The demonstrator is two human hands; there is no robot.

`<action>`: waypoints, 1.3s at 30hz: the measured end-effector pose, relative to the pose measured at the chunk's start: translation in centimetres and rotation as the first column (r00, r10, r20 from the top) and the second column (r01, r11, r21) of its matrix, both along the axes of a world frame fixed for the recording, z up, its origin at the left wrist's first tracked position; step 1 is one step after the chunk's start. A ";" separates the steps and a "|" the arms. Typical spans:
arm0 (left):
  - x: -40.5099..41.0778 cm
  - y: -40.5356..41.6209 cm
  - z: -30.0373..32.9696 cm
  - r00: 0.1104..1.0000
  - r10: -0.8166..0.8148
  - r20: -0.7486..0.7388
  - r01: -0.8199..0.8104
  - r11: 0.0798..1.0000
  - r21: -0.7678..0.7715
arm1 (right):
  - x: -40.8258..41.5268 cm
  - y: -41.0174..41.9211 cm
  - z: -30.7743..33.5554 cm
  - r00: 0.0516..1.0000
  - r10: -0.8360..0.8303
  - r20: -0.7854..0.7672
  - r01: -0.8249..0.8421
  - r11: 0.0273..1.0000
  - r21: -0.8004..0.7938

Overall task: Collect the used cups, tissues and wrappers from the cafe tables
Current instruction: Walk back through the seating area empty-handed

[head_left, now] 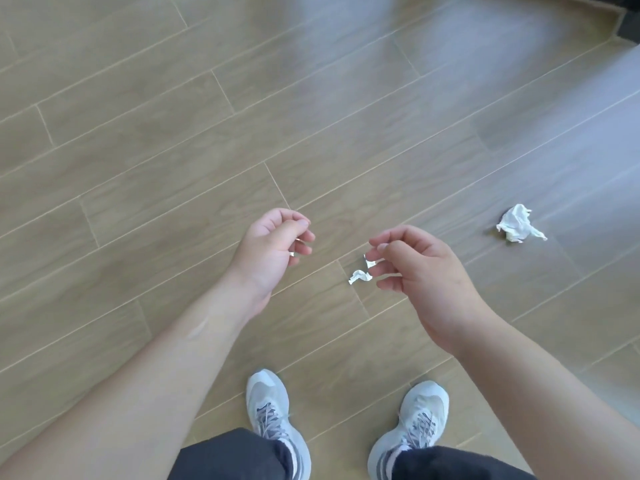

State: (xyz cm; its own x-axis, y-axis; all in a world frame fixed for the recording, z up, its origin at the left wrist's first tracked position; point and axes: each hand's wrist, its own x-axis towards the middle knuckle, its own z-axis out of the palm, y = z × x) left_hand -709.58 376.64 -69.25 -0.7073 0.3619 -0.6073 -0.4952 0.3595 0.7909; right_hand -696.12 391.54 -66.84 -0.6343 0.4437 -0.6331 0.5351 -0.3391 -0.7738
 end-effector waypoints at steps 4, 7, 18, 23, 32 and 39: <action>-1.4 -0.2 -10.9 1.000 0.025 0.019 -0.023 0.997 -0.079 | -0.8 0.3 -10.7 0.998 -0.003 0.056 0.003 1.000 0.008; -2.8 -0.5 -18.8 0.998 0.047 0.040 -0.041 0.989 -0.144 | -1.2 0.8 -18.4 0.995 0.001 0.100 -0.005 0.999 0.036; -6.6 -1.2 -38.7 0.944 -0.251 -0.216 0.086 0.817 -0.569 | -0.4 2.0 -37.1 0.926 0.123 0.357 -0.237 0.925 0.297; -6.9 -0.7 -42.3 0.881 -0.440 -0.173 0.212 0.696 -0.686 | -0.1 2.6 -39.9 0.908 0.158 0.389 -0.302 0.888 0.346; -5.6 0.5 -42.8 0.946 -0.267 -0.186 0.132 0.837 -0.531 | 0.6 2.7 -42.7 0.836 0.216 0.504 -0.473 0.749 0.463; -4.2 3.4 -39.4 0.942 -0.241 -0.233 0.181 0.951 -0.251 | 0.8 2.8 -44.2 0.755 0.296 0.585 -0.638 0.536 0.553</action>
